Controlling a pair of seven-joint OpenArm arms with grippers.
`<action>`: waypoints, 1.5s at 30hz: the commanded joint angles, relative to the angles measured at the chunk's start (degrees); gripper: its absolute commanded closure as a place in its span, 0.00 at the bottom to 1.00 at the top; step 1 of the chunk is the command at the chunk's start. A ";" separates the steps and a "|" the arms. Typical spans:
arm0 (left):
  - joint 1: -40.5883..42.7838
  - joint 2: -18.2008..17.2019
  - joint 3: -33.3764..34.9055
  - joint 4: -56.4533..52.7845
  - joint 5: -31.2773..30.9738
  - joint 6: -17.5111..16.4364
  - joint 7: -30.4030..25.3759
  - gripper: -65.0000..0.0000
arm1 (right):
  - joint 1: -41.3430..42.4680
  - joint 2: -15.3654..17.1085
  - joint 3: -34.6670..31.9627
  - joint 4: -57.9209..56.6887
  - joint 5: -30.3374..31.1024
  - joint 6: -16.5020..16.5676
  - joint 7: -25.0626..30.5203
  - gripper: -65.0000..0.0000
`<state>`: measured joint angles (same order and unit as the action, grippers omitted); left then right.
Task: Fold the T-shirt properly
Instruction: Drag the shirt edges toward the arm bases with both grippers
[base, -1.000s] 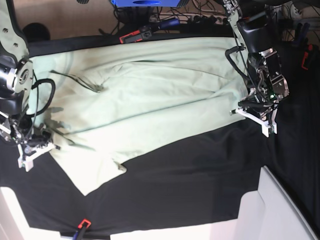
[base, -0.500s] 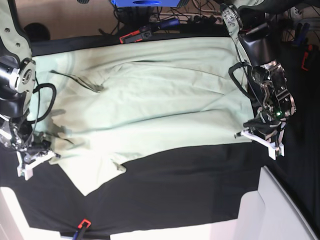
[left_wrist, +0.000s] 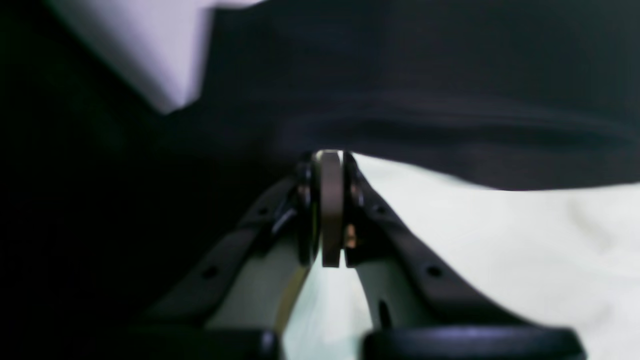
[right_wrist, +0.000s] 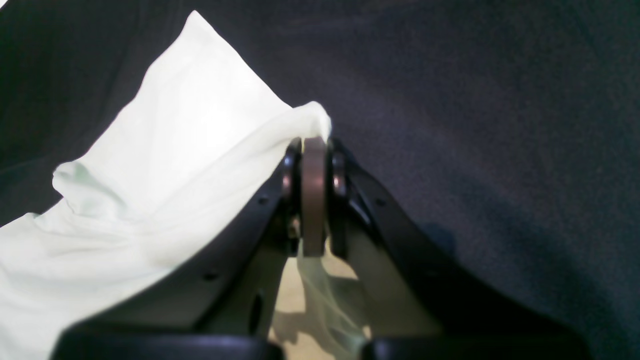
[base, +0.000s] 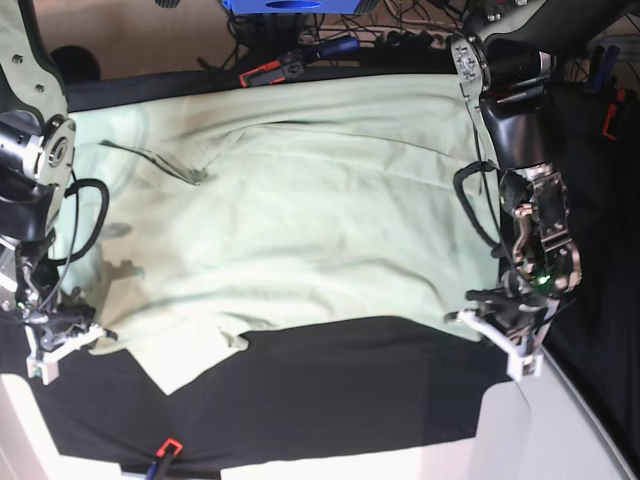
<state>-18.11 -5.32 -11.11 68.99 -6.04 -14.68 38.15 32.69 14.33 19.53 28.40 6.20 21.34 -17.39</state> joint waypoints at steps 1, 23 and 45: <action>-1.80 -0.79 0.52 1.12 -0.33 0.22 -1.01 1.00 | 1.91 0.75 0.12 1.27 0.70 0.24 1.61 1.00; 3.47 -0.79 0.61 8.85 -0.33 0.22 -1.01 1.00 | 0.59 2.68 0.21 1.36 6.51 0.15 4.86 1.00; 14.37 -0.79 0.61 22.74 -0.33 0.22 -1.01 1.00 | -6.18 4.27 0.30 9.88 10.46 0.24 0.29 1.00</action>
<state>-2.83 -5.61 -10.46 90.50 -6.17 -14.66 38.35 25.32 17.56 19.53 37.32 16.23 21.37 -18.44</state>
